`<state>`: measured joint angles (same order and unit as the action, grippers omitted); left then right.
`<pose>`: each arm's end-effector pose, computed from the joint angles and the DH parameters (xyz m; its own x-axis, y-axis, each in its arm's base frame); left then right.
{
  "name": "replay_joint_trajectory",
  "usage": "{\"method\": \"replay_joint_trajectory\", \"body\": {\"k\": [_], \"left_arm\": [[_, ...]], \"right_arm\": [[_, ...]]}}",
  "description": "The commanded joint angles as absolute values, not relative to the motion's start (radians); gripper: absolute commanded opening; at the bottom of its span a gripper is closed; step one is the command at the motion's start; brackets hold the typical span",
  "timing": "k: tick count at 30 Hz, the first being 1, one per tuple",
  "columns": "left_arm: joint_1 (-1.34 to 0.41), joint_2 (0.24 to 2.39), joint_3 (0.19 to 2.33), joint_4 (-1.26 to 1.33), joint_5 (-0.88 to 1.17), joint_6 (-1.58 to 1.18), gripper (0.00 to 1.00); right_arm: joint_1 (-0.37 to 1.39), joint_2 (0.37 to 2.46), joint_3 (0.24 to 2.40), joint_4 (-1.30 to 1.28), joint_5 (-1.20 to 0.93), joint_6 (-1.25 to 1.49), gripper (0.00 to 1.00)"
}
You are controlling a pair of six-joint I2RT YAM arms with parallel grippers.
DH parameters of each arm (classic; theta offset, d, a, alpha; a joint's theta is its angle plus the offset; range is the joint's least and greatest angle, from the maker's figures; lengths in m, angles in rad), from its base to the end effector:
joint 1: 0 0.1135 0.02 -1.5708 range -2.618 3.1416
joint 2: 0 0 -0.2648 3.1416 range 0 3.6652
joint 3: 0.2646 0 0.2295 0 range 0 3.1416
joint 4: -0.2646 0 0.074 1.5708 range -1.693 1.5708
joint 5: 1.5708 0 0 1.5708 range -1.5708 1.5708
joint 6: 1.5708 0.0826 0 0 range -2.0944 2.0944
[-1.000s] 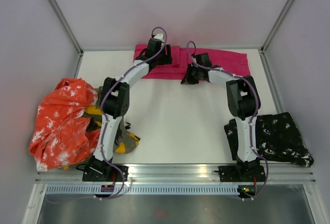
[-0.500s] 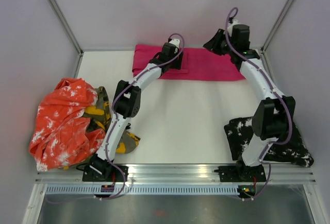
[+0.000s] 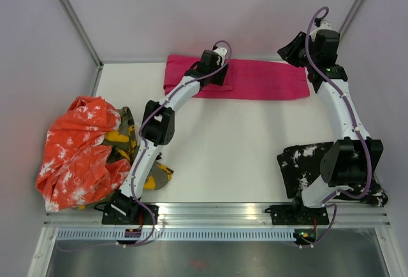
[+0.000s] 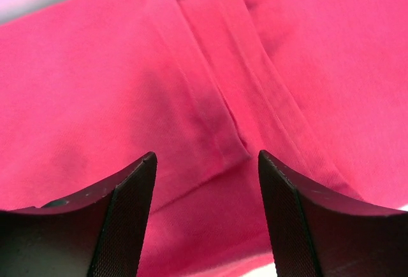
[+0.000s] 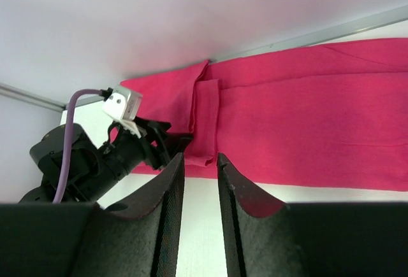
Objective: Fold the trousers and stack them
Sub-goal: Fold the trousers
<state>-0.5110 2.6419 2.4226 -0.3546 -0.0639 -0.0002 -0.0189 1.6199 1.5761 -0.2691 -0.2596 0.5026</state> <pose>0.5373 -0.2952 0.1658 -0.4736 0.2653 -0.8398 0.4412 0.8968 0.0345 0.4036 0.0136 0.3809 -0.3785 0.4728 -0.7957 -0.0497 0.8481 0.5276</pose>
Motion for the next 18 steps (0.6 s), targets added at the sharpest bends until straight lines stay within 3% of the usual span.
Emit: {"method": "replay_joint_trajectory", "body": {"k": [1, 4, 5, 10, 11, 13, 18], "left_arm": [[-0.509, 2.663, 2.468, -0.379, -0.003, 0.066, 0.70], [-0.496, 2.663, 2.470, -0.385, 0.057, 0.017, 0.62], [-0.494, 2.663, 2.474, -0.387, 0.060, 0.012, 0.52], [-0.480, 2.677, 2.499, -0.385, 0.089, -0.043, 0.41], [-0.480, 2.680, 2.505, -0.374, 0.092, -0.044, 0.35], [-0.482, 2.681, 2.505, -0.350, 0.094, -0.057, 0.02], [-0.480, 2.662, 2.484, -0.322, 0.072, -0.071, 0.02]], "right_arm": [[-0.037, 1.574, 1.574, -0.278, -0.238, 0.483, 0.34], [-0.041, 1.580, 1.578, -0.281, -0.233, 0.483, 0.34], [-0.041, 1.588, 1.582, -0.281, -0.230, 0.486, 0.34], [-0.041, 1.606, 1.600, -0.281, -0.229, 0.494, 0.33], [-0.041, 1.608, 1.598, -0.281, -0.227, 0.492, 0.33], [-0.041, 1.605, 1.588, -0.281, -0.227, 0.491, 0.33], [-0.043, 1.600, 1.559, -0.281, -0.219, 0.497, 0.32]]}}
